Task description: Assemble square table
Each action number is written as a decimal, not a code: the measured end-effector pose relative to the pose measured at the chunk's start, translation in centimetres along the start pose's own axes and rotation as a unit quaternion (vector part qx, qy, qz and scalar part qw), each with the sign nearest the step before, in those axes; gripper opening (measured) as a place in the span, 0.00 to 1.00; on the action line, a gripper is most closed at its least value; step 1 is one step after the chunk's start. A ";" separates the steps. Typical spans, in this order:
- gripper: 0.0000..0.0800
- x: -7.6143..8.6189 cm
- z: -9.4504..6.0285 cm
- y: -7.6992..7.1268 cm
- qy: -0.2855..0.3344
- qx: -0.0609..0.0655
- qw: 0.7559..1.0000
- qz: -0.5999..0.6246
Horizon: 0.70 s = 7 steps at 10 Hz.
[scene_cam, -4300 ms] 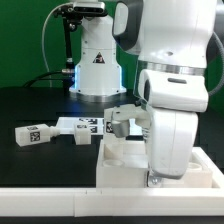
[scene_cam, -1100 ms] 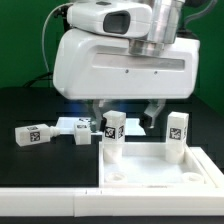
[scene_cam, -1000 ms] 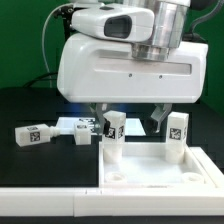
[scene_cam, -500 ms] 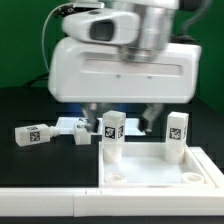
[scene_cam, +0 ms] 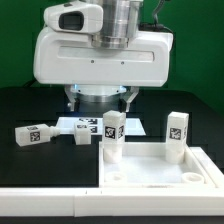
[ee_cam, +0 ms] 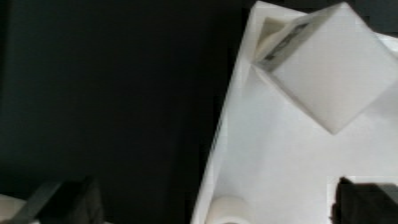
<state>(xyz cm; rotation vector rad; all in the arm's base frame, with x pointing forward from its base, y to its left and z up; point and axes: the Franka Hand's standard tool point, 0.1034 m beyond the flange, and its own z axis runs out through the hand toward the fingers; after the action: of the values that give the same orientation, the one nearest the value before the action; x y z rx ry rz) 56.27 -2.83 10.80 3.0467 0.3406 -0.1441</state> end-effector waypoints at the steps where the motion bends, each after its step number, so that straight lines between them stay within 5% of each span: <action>1: 0.81 -0.7 0.0 0.5 -0.008 0.015 1.000 0.022; 4: 0.81 -5.3 -0.4 2.8 -0.070 0.057 0.993 0.070; 7: 0.81 -5.4 -0.3 2.8 -0.073 0.057 0.993 0.070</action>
Offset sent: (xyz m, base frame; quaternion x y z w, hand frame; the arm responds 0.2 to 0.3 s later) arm -0.0607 -0.0266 0.0092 0.1010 -0.1340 0.0701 0.9833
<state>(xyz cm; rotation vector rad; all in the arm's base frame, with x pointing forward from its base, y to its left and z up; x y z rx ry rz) 51.71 -6.69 11.81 3.1329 0.1133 -0.3891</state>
